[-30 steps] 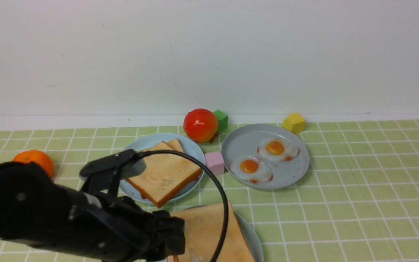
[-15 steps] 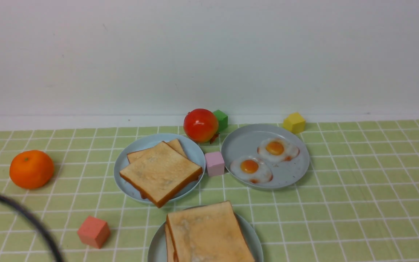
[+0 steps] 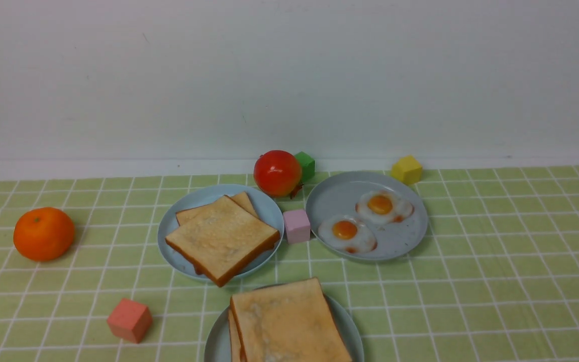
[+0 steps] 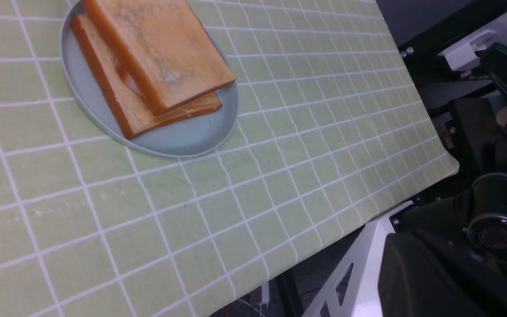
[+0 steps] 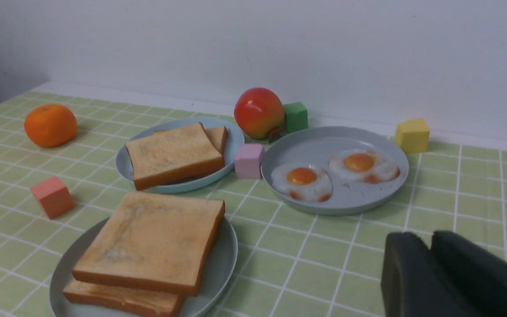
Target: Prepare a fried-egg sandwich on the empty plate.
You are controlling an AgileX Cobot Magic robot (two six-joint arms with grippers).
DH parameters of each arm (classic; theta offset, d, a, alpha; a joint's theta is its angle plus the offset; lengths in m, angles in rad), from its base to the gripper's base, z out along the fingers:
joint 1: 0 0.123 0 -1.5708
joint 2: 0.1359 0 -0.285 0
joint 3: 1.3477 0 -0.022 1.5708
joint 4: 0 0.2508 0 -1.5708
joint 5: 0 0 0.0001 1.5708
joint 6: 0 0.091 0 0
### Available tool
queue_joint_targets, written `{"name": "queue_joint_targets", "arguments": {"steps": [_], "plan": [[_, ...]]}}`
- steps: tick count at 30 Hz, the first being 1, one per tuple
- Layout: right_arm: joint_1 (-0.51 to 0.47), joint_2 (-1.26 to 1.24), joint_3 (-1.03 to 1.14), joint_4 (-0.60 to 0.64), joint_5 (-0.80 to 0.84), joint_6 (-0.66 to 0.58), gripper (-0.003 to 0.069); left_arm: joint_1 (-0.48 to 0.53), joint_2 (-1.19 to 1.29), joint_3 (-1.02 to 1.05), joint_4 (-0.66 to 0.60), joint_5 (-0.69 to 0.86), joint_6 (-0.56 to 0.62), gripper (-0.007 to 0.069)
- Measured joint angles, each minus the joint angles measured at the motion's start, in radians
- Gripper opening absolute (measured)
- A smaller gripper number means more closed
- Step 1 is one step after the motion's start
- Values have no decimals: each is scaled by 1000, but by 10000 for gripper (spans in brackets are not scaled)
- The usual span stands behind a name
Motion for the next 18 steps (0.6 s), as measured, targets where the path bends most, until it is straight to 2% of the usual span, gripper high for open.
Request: {"name": "queue_joint_targets", "arguments": {"steps": [11,16,18], "plan": [[0,0,34,2,50,0,108,0,0,2,24,0,0,-13],[0,0,34,1,60,0,117,0,-48,72,375,-134,7,-13],[0,0,34,2,60,0,119,0,-95,122,473,-195,9,-13]]}}
